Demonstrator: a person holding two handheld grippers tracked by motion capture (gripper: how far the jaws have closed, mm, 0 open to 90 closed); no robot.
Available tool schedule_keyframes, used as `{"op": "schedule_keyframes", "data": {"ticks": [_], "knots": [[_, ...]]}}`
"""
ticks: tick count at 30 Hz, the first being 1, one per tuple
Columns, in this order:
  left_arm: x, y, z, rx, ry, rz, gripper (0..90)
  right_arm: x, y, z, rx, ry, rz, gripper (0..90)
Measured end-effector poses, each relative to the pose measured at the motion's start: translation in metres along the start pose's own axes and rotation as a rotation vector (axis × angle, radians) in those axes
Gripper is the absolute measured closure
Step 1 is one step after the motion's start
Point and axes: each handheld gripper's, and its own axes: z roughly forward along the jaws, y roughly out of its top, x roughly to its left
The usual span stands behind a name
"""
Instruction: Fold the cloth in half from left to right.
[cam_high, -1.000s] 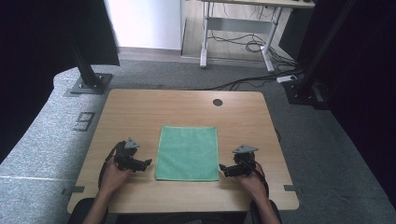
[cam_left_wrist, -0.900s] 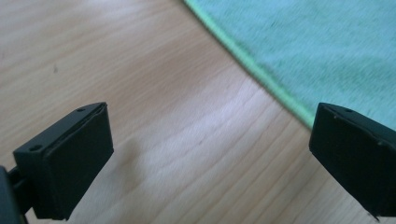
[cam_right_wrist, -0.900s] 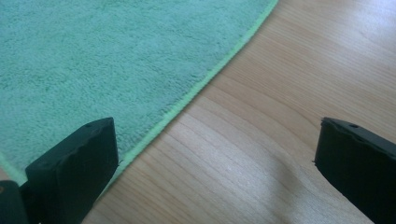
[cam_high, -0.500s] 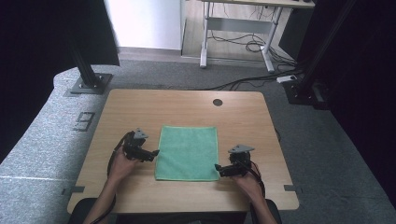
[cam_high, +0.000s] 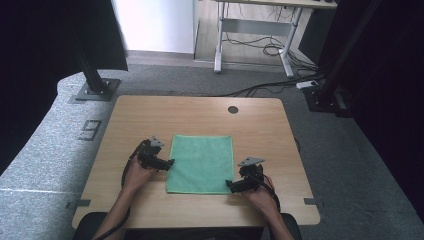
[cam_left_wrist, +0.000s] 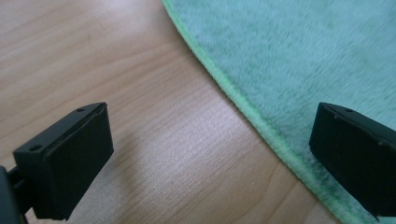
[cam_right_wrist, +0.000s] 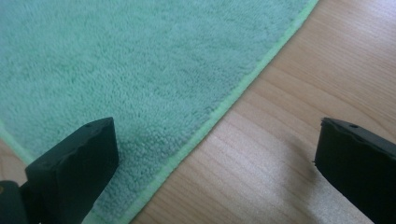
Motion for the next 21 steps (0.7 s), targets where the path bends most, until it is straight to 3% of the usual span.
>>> {"op": "schedule_keyframes", "data": {"ticks": [3,10,21], "knots": [[-0.001,-0.001,0.000,0.000,0.006,-0.010,0.0,0.000,-0.001,0.001,0.026,-0.020,-0.023,0.0],[-0.010,-0.006,-0.006,0.016,0.010,-0.045,0.0,-0.004,-0.002,-0.002,0.030,-0.068,-0.049,0.0],[-0.039,-0.014,-0.015,0.038,-0.033,-0.019,0.0,-0.028,-0.008,-0.008,0.017,-0.128,-0.022,0.0]]}}
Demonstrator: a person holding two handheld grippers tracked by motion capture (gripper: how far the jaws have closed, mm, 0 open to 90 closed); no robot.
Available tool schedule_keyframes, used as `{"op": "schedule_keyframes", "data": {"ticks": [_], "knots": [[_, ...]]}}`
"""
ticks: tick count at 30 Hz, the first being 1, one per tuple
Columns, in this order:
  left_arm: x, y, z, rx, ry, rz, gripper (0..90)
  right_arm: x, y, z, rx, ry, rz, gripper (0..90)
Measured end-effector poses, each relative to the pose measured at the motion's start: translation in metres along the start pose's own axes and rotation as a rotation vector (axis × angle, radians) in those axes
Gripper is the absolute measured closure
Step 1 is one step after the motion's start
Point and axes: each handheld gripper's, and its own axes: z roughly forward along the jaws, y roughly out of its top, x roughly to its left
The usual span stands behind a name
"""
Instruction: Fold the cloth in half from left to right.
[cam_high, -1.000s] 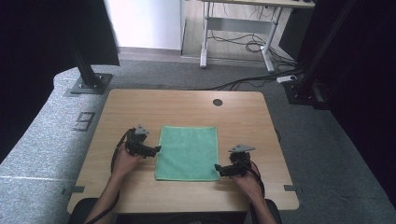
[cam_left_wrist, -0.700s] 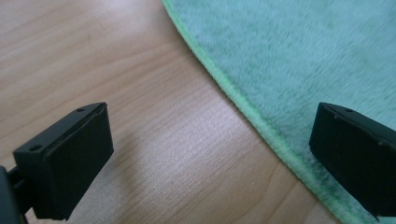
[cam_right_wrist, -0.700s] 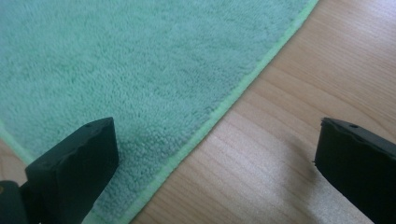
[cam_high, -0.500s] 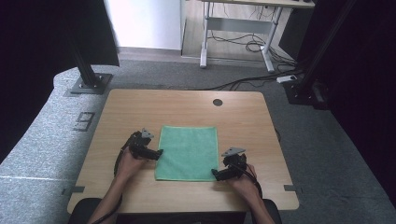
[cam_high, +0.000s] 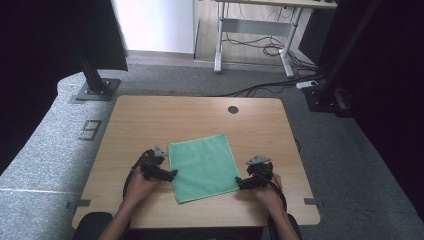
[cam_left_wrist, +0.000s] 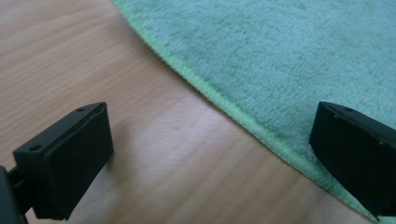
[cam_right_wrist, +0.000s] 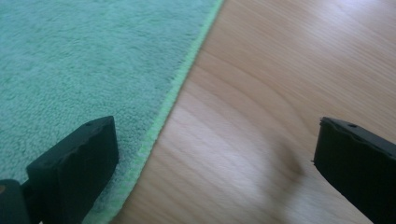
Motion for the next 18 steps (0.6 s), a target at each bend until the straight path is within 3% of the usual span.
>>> {"op": "schedule_keyframes", "data": {"ticks": [6,9,14,18], "knots": [[-0.017,-0.001,0.001,-0.007,-0.032,0.025,0.0,-0.021,-0.006,-0.002,-0.007,-0.035,0.048,1.4],[-0.020,0.001,0.001,-0.014,-0.024,0.056,0.0,-0.027,-0.008,-0.001,-0.013,-0.012,0.077,2.2],[-0.009,0.005,-0.003,-0.038,-0.011,0.035,0.0,-0.032,-0.011,0.001,-0.020,0.031,0.113,2.4],[0.004,0.011,-0.005,-0.058,-0.007,0.002,0.0,-0.033,-0.012,0.001,-0.033,0.034,0.110,1.6]]}}
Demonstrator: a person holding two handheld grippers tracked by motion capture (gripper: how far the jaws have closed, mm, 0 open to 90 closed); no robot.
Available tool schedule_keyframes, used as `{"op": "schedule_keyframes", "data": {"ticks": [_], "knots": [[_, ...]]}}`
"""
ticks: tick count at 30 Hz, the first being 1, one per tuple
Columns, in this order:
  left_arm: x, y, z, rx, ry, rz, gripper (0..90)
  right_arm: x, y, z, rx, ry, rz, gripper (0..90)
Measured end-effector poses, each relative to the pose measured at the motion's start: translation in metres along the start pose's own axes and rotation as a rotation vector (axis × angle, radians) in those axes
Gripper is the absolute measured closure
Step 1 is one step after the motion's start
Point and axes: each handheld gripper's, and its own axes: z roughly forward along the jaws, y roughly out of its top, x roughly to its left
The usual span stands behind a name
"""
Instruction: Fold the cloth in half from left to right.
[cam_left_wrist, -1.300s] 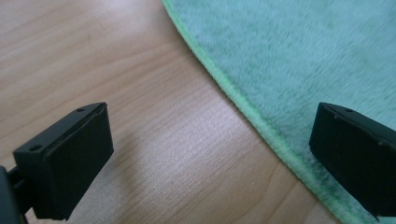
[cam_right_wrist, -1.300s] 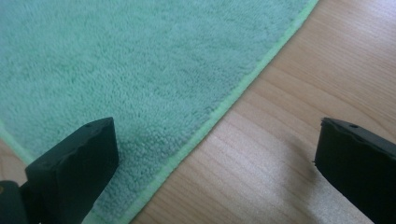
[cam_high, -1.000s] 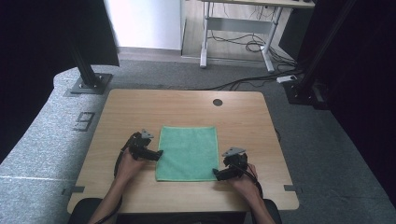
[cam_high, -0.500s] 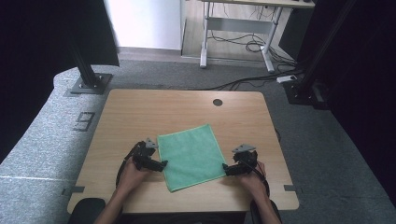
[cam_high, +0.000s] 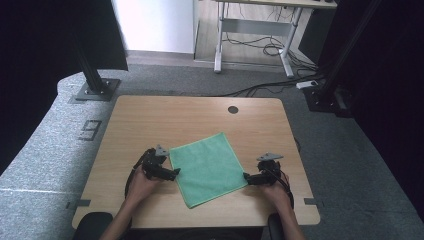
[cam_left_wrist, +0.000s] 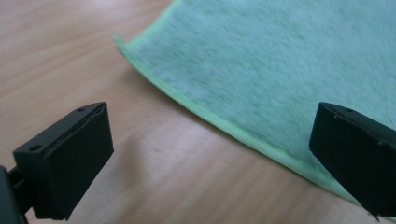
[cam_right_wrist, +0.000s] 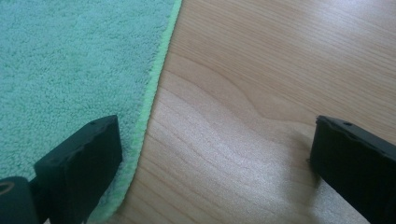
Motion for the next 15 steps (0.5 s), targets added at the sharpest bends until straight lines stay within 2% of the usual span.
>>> {"op": "schedule_keyframes", "data": {"ticks": [9,12,15], "knots": [[0.022,0.018,-0.001,-0.036,0.035,-0.027,0.0,0.001,-0.001,0.001,-0.011,-0.001,0.002,0.0],[0.032,0.023,0.003,-0.044,0.055,-0.045,0.0,0.001,-0.001,0.001,-0.014,-0.001,0.002,0.0],[0.040,0.028,0.007,-0.046,0.057,-0.065,0.0,0.001,-0.002,0.001,-0.016,0.001,0.002,0.0]]}}
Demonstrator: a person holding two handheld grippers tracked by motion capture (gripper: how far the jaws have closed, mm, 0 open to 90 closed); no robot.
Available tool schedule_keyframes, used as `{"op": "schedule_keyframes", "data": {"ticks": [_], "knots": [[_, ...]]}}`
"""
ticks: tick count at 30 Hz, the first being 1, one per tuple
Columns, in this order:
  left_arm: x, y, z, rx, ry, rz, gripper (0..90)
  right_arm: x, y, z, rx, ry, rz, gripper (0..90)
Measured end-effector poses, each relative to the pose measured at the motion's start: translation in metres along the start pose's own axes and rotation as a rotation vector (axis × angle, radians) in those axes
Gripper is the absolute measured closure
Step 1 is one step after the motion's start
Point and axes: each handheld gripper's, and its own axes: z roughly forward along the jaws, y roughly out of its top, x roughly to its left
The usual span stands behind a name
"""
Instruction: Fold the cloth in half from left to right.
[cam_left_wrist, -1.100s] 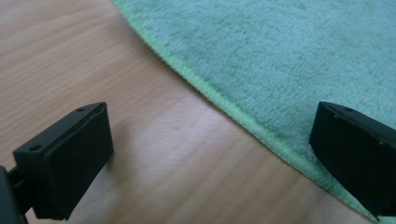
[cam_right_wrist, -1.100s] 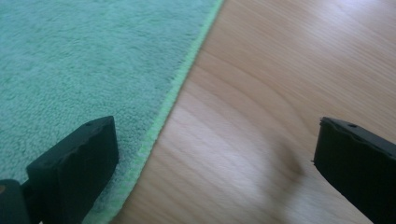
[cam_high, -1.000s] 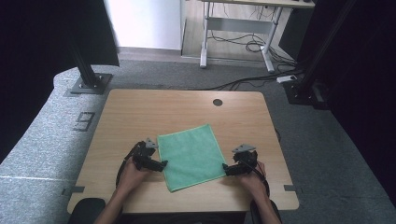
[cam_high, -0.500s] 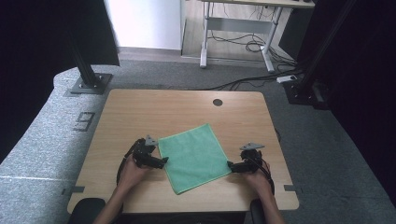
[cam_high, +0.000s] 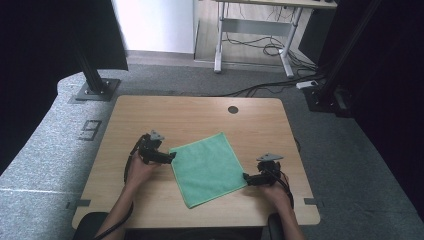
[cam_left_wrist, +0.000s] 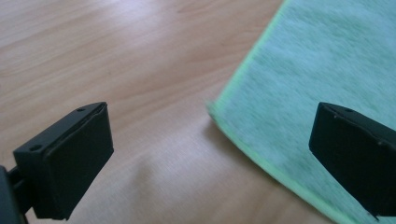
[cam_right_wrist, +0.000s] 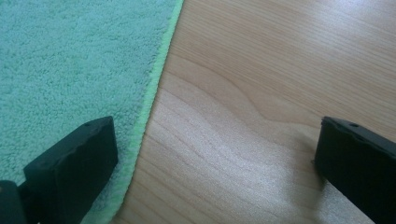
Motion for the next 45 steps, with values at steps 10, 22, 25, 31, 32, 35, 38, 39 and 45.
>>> {"op": "schedule_keyframes", "data": {"ticks": [10,22,25,31,32,35,38,39,45], "knots": [[0.012,0.003,0.025,0.051,0.062,-0.017,0.0,0.000,0.000,0.000,-0.002,-0.001,0.001,0.0],[0.023,-0.015,0.019,0.076,0.099,-0.051,0.0,0.011,0.006,0.006,0.001,0.030,-0.031,0.0],[0.031,-0.023,0.012,0.085,0.086,-0.080,0.0,0.017,0.011,0.011,0.001,0.047,-0.048,0.0],[0.037,-0.034,0.006,0.054,0.080,-0.096,0.2,0.021,0.015,0.012,0.007,0.063,-0.062,3.5],[0.037,-0.034,0.006,0.054,0.081,-0.096,0.2,0.021,0.015,0.012,0.007,0.063,-0.062,4.0],[0.037,-0.034,0.006,0.055,0.080,-0.096,0.2,0.021,0.016,0.010,0.016,0.073,-0.042,4.1],[0.037,-0.034,0.006,0.055,0.080,-0.096,0.1,0.021,0.019,0.007,0.010,0.084,-0.038,4.0],[0.037,-0.034,0.006,0.054,0.080,-0.096,0.1,0.022,0.020,0.005,0.003,0.089,-0.035,3.8],[0.037,-0.034,0.006,0.054,0.080,-0.097,0.1,0.034,0.029,-0.001,-0.005,0.156,-0.053,2.8]]}}
